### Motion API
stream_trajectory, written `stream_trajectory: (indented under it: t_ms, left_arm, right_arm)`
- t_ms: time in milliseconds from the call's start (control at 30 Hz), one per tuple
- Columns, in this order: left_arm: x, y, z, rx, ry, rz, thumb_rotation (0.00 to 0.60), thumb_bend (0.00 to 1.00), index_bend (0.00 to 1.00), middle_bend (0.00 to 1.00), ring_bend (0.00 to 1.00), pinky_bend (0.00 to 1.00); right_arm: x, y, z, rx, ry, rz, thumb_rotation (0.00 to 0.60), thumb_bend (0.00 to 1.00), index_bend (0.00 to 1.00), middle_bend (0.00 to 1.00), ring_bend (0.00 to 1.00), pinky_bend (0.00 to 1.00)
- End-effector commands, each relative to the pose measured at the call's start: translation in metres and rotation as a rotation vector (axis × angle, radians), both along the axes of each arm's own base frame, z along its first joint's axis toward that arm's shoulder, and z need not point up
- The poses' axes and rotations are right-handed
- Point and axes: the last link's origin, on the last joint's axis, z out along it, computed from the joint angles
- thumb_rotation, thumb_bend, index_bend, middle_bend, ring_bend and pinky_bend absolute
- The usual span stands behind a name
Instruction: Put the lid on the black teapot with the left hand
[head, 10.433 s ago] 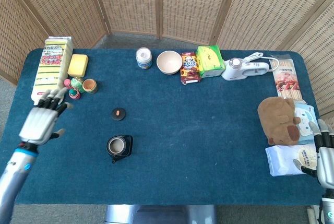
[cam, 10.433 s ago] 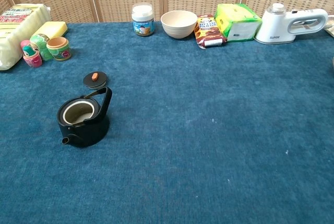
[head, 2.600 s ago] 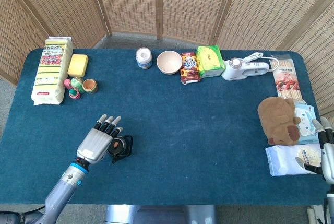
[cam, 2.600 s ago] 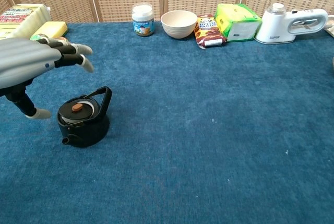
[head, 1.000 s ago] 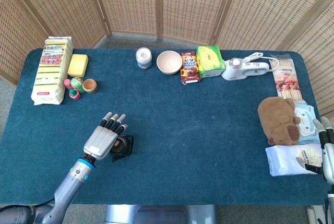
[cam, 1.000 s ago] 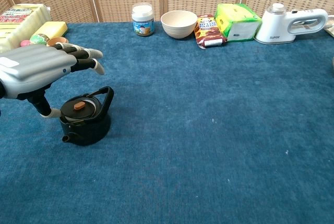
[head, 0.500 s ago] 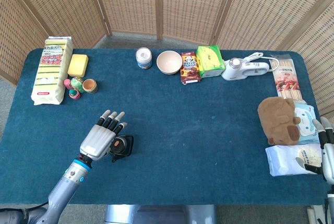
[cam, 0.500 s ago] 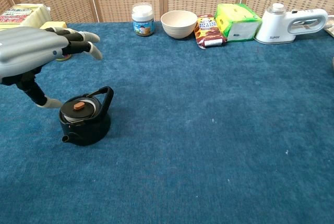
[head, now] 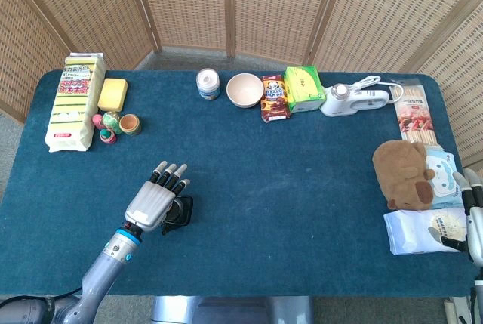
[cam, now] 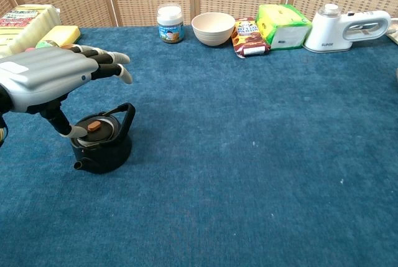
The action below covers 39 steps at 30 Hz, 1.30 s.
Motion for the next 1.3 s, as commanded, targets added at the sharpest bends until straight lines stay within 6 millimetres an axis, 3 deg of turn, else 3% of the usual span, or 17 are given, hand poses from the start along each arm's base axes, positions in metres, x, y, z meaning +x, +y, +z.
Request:
stream_trajectory:
  t_ms: [33,767,967,1033,1133,1300]
  left_arm:
    - [-0.002,-0.001,0.002,0.001,0.005,0.006,0.6,0.18,0.16,0.0,0.0,0.0]
    - [-0.01,0.001,0.01,0.007,-0.017,0.03,0.6,0.18,0.16,0.0,0.0,0.0]
    - [-0.006,-0.002,0.03,0.047,-0.055,0.017,0.6,0.18,0.15,0.0,0.0,0.0]
    - [-0.007,-0.003,0.039,0.065,-0.06,0.013,0.6,0.18,0.1,0.0,0.0,0.0]
    - [-0.013,-0.006,0.056,0.107,-0.062,0.018,0.6,0.16,0.0,0.0,0.0,0.0]
    - [-0.031,-0.013,0.086,0.184,-0.072,0.044,0.6,0.15,0.0,0.0,0.0,0.0]
  right_arm:
    - [0.0,0.0,0.0,0.001,0.0,0.001,0.6,0.17,0.02,0.0,0.0,0.0]
    - [0.0,0.0,-0.001,0.0,0.004,-0.002,0.6,0.17,0.02,0.0,0.0,0.0]
    - [0.0,0.0,-0.002,0.006,0.007,0.0,0.6,0.17,0.02,0.0,0.0,0.0]
    - [0.001,0.0,-0.002,0.007,0.008,0.0,0.6,0.17,0.02,0.0,0.0,0.0]
    - [0.001,0.0,-0.002,0.005,0.011,0.001,0.6,0.17,0.02,0.0,0.0,0.0]
    - [0.001,0.0,-0.003,0.003,0.015,0.0,0.6,0.17,0.02,0.0,0.0,0.0]
